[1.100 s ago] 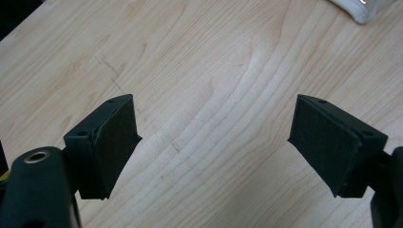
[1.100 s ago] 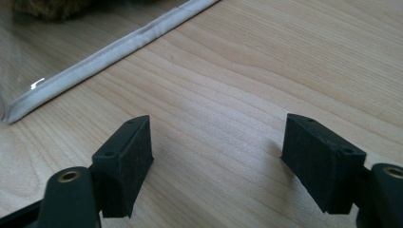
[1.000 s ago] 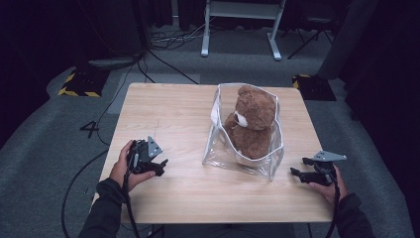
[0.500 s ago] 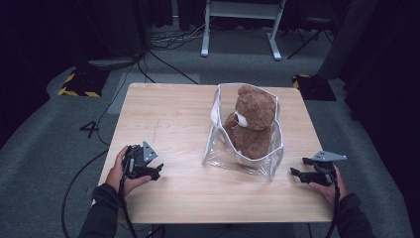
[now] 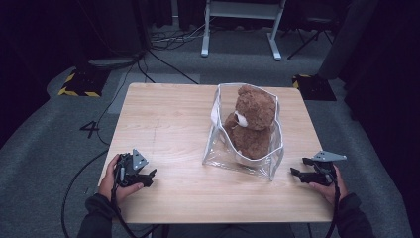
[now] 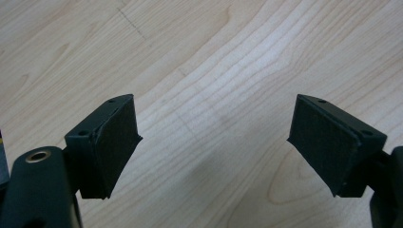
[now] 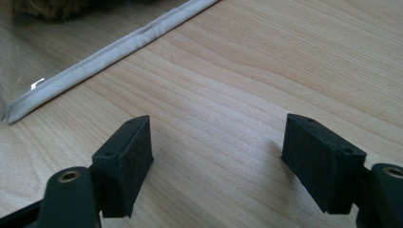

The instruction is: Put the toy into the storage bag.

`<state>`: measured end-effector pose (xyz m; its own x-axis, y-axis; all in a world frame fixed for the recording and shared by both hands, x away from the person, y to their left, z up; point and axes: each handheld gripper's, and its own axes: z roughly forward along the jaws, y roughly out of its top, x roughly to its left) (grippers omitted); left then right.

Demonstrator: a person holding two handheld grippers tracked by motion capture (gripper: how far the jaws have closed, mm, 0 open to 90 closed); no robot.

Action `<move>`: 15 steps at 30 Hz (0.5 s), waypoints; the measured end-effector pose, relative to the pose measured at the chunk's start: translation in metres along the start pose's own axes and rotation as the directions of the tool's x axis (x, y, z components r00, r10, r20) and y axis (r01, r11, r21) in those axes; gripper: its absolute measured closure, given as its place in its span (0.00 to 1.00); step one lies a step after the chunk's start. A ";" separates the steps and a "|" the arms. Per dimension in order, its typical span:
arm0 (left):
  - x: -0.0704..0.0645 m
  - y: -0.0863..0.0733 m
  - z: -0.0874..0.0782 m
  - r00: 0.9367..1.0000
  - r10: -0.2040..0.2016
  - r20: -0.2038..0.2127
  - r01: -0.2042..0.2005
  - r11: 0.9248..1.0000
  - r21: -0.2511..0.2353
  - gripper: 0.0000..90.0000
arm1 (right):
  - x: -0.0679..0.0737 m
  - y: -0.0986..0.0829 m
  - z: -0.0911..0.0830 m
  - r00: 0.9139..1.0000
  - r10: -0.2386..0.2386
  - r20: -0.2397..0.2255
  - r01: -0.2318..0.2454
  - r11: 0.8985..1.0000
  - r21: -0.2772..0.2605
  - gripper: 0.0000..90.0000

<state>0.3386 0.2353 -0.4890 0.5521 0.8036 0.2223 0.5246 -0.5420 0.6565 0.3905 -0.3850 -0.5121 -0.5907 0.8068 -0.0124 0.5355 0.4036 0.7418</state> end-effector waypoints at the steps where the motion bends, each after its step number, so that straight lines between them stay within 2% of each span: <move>1: 0.000 0.000 0.000 1.000 0.000 0.000 0.000 1.000 0.000 0.19 | 0.000 0.000 0.000 1.000 0.000 0.000 0.000 1.000 0.000 0.28; 7: -0.001 -0.014 0.001 0.999 -0.039 0.000 0.039 0.999 0.019 0.18 | 0.000 0.000 0.000 1.000 0.000 0.000 0.000 1.000 0.000 0.28; 12: -0.002 -0.026 0.002 0.995 -0.097 0.009 0.097 0.995 0.004 0.18 | 0.000 0.000 0.000 1.000 0.000 0.000 0.000 1.000 0.000 0.28; 15: -0.002 -0.030 0.002 0.994 -0.109 0.010 0.109 0.994 -0.001 0.18 | 0.000 0.000 0.000 1.000 -0.001 0.000 0.001 1.000 0.000 0.28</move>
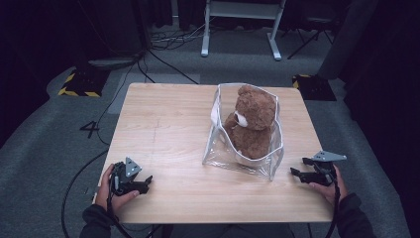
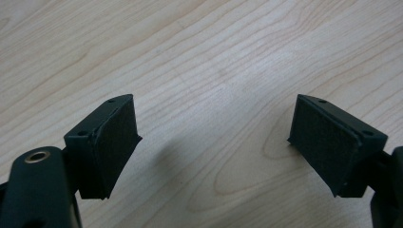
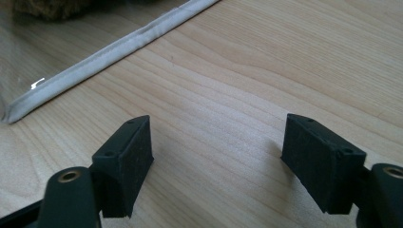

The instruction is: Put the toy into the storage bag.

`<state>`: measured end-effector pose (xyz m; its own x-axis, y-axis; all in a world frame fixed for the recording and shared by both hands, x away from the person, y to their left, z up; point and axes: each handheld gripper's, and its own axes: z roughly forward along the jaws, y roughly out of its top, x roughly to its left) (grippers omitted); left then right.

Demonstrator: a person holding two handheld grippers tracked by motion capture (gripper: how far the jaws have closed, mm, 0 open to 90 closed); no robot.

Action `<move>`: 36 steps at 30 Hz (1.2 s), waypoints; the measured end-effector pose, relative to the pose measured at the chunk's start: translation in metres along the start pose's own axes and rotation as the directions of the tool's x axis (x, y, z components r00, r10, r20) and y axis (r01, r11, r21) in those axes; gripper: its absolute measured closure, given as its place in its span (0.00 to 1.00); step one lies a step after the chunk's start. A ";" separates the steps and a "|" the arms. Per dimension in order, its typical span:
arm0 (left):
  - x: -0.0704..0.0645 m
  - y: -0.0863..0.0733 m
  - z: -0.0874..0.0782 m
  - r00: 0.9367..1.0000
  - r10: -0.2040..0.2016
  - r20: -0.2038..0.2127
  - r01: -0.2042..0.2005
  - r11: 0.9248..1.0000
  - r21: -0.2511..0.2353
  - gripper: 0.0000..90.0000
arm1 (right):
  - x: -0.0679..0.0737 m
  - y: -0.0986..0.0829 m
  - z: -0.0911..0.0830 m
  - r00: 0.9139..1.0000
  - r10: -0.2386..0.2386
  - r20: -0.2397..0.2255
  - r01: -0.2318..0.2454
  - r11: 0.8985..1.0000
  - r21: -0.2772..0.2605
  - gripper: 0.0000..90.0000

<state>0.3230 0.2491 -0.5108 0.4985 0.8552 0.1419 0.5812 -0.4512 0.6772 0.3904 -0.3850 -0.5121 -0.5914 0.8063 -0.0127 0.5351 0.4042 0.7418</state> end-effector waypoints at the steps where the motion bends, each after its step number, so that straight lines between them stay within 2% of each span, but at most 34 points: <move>1: 0.000 -0.002 -0.001 1.000 -0.008 0.002 0.008 1.000 -0.004 0.18 | 0.000 0.000 0.000 1.000 0.000 0.000 0.000 1.000 0.000 0.28; 3: 0.002 -0.005 -0.001 0.999 -0.033 0.003 0.033 0.999 -0.015 0.18 | 0.000 0.000 0.000 1.000 0.000 0.000 0.000 1.000 0.000 0.28; 5: 0.006 -0.012 -0.003 0.997 -0.076 0.029 0.077 0.997 -0.029 0.18 | 0.000 0.000 0.000 1.000 0.000 -0.001 0.000 1.000 0.000 0.28; 7: 0.009 -0.015 -0.005 0.995 -0.101 0.015 0.101 0.995 -0.027 0.18 | 0.000 0.000 0.000 1.000 0.000 0.000 0.000 1.000 0.000 0.28; 8: 0.009 -0.015 -0.005 0.995 -0.101 0.015 0.101 0.995 -0.027 0.18 | 0.000 0.000 0.000 1.000 0.000 -0.001 0.000 1.000 0.000 0.28; 9: 0.013 -0.019 -0.007 0.990 -0.137 0.028 0.137 0.990 -0.020 0.18 | 0.000 0.000 0.000 1.000 0.000 -0.001 0.000 1.000 0.000 0.28; 10: 0.013 -0.019 -0.007 0.990 -0.137 0.028 0.137 0.990 -0.020 0.18 | 0.000 0.000 0.000 1.000 0.000 -0.001 0.000 1.000 0.000 0.28; 11: 0.017 -0.022 -0.009 0.980 -0.188 0.059 0.189 0.982 0.001 0.18 | 0.000 0.000 0.000 1.000 0.000 -0.001 0.000 1.000 0.000 0.28; 14: 0.020 -0.026 -0.011 0.976 -0.213 0.039 0.213 0.977 0.000 0.17 | 0.000 0.000 0.000 1.000 -0.001 0.000 0.001 1.000 0.000 0.28; 17: 0.020 -0.027 -0.012 0.976 -0.217 0.029 0.217 0.976 0.001 0.17 | 0.000 0.000 0.000 1.000 -0.002 0.000 0.002 1.000 -0.001 0.28; 36: 0.020 -0.027 -0.012 0.976 -0.218 0.030 0.218 0.976 0.001 0.17 | 0.000 0.000 0.000 1.000 -0.002 -0.001 0.002 1.000 -0.002 0.28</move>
